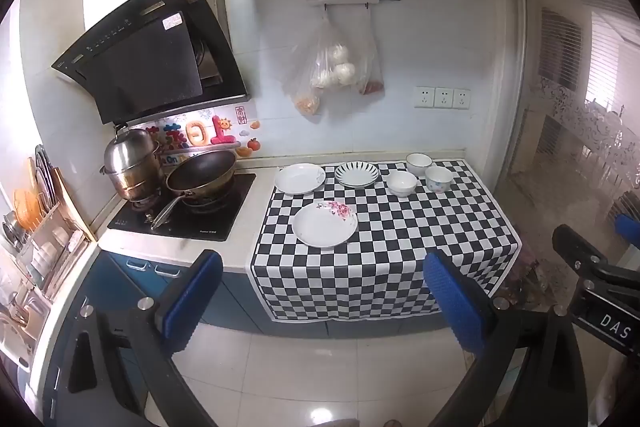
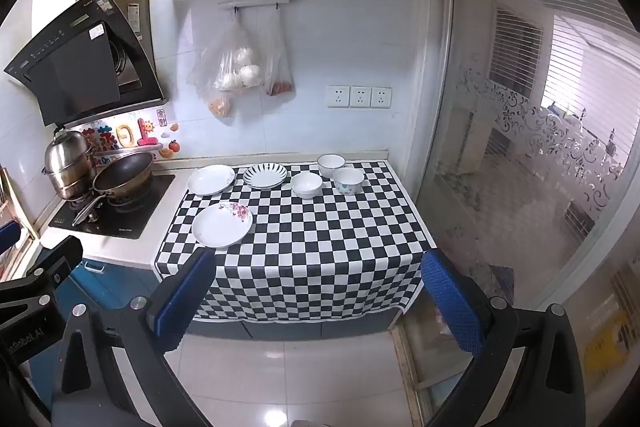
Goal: Organize plates and bowls
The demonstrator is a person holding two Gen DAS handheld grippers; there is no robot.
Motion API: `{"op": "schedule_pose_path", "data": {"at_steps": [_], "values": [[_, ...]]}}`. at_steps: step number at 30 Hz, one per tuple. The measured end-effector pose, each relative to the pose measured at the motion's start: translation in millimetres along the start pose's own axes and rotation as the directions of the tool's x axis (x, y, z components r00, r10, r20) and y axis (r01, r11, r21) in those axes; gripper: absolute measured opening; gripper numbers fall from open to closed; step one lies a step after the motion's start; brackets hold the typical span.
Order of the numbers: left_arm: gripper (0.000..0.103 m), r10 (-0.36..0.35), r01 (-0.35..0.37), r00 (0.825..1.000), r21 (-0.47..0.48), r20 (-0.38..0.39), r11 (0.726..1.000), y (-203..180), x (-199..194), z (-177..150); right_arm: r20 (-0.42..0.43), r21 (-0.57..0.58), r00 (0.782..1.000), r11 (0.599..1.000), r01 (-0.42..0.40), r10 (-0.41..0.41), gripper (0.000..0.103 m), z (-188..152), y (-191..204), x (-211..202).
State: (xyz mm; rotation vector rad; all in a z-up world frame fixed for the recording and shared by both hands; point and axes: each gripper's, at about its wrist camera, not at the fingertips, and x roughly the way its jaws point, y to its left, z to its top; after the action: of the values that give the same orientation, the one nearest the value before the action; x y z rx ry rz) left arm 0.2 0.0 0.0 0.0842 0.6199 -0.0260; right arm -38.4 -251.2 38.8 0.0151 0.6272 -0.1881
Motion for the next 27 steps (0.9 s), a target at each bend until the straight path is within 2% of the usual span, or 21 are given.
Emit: {"op": "schedule_pose_path", "data": {"at_steps": [27], "values": [[0.103,-0.004,0.004,1.0,0.011,0.0,1.0,-12,10,0,-0.021,0.022,1.0,1.0,0.005,-0.005,0.103,0,-6,9]]}}
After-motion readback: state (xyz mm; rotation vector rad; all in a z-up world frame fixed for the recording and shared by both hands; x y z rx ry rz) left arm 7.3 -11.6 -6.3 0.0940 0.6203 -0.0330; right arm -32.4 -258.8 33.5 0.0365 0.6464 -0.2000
